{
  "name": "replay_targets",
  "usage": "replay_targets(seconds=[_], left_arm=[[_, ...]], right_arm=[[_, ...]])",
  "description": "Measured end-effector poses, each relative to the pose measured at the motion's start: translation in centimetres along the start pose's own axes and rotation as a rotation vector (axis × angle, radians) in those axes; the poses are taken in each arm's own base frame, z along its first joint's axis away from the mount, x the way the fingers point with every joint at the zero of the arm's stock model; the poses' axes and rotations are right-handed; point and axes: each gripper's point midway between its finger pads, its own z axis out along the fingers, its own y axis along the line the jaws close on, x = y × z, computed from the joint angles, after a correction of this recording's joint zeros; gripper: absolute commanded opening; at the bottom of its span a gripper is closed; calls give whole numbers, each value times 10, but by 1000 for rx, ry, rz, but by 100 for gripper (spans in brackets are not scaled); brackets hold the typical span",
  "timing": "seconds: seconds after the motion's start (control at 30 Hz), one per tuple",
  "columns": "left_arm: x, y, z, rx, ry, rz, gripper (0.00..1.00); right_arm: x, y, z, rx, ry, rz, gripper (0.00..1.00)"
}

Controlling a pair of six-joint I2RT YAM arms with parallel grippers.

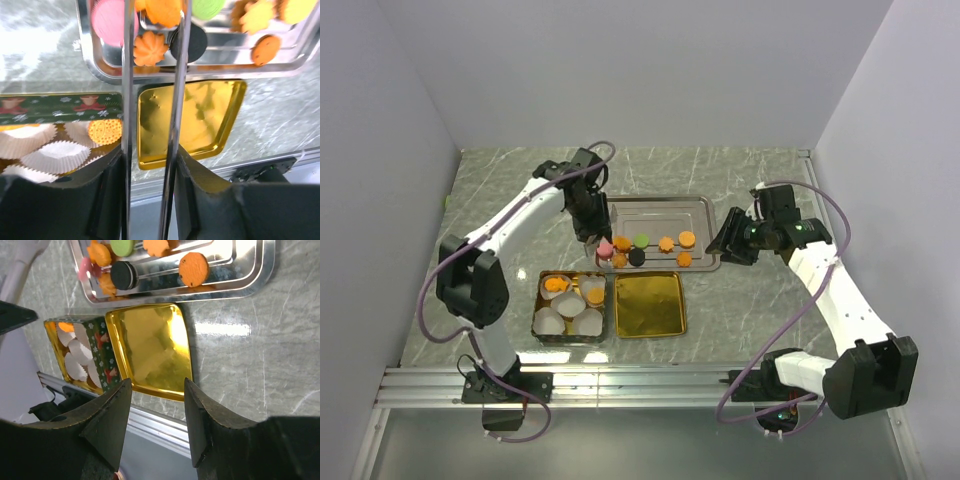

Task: Pack the cookies

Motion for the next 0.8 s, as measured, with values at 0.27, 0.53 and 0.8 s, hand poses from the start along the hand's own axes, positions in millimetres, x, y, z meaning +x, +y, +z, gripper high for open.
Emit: replay_targets(seconds=[0.27,0.53,0.8], left_arm=[[7,8,-53,20,-100,13,46],[51,37,-49,0,-36,5,51],[58,34,-16,-21,59,25,52]], right_arm=[[-6,7,-4,-15,-8,-21,54],[-4,8,-1,-25,14,-15,54],[-3,7,1,-28,13,-15,54]])
